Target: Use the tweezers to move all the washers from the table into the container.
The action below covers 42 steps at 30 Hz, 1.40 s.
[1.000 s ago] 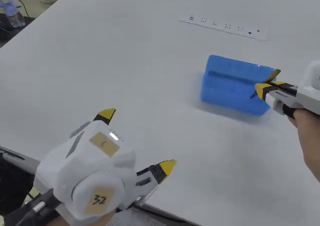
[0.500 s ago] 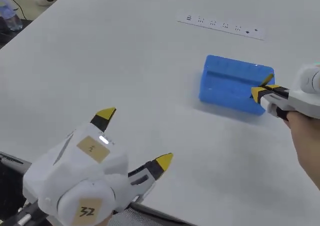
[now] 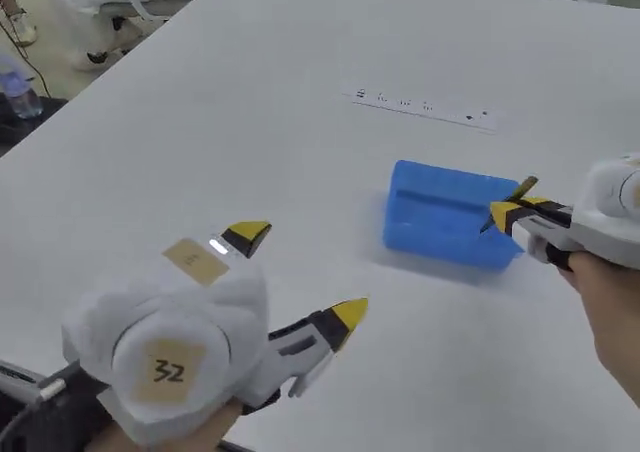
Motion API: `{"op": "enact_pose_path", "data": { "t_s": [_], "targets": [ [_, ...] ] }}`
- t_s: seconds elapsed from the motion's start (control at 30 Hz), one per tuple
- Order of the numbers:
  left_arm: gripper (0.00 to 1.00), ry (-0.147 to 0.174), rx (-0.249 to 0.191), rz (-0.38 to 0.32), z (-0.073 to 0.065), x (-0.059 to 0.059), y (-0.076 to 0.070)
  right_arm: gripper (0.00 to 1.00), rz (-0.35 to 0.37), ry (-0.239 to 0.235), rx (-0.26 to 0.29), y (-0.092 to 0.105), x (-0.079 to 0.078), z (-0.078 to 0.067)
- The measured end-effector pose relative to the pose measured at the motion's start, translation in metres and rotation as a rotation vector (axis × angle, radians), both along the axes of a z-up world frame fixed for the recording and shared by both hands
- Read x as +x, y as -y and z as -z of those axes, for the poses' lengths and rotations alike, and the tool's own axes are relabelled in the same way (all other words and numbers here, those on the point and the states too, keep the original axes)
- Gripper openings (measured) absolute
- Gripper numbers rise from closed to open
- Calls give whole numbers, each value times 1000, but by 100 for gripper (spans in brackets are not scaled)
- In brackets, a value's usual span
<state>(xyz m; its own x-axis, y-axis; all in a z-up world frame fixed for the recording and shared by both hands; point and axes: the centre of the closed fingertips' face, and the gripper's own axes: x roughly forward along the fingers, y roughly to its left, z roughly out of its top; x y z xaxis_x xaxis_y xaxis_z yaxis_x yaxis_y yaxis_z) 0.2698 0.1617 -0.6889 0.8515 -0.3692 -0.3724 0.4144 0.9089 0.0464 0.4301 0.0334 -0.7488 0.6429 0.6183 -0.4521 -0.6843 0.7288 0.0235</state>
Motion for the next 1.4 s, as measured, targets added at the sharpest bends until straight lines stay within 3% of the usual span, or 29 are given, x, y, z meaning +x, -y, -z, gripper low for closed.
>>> {"op": "enact_pose_path", "data": {
  "t_s": [0.03, 0.1, 0.2, 0.3, 0.4, 0.57, 0.6, 0.63, 0.67, 0.8, 0.97, 1.1, 1.23, 1.4],
  "targets": [
    [41, 0, -2, 11, -4, 3, 3, 5, -12, 17, 0, -1, -5, -6],
    [31, 49, 19, 51, -18, 12, 11, 5, -35, 27, 7, -4, -16, -14],
    [35, 62, 41, 105, -25, 19, 25, 5, -75, 42, 9, -11, -38, -26],
    [35, 50, 58, 189, -27, 23, 45, 5, -126, 49, -5, -19, -61, -31],
    [34, 75, 63, 239, -34, 24, 60, 5, -168, 58, -40, -24, -81, -31],
    [24, 36, 53, 348, -32, 19, 81, 5, -235, 55, -58, -31, -104, -29],
    [23, 23, 50, 382, -30, 17, 86, 5, -243, 53, -66, -31, -107, -27],
    [22, -16, 46, 410, -25, 13, 90, 5, -256, 48, -73, -32, -113, -25],
    [22, -20, 48, 424, -24, 12, 93, 5, -263, 47, -76, -33, -117, -24],
    [22, -39, 79, 473, -14, 7, 101, 5, -319, 36, -113, -38, -139, -13],
    [17, -103, 142, 567, 8, -7, 110, 5, -357, 41, -164, -39, -157, 1],
    [13, -111, 167, 619, 16, -14, 115, 5, -382, 41, -209, -39, -166, 11],
    [4, -130, 228, 672, 29, -21, 116, 5, -401, 49, -244, -38, -170, 17],
    [1, -138, 242, 702, 38, -24, 117, 5, -414, 60, -287, -32, -170, 23]
  ]
}}
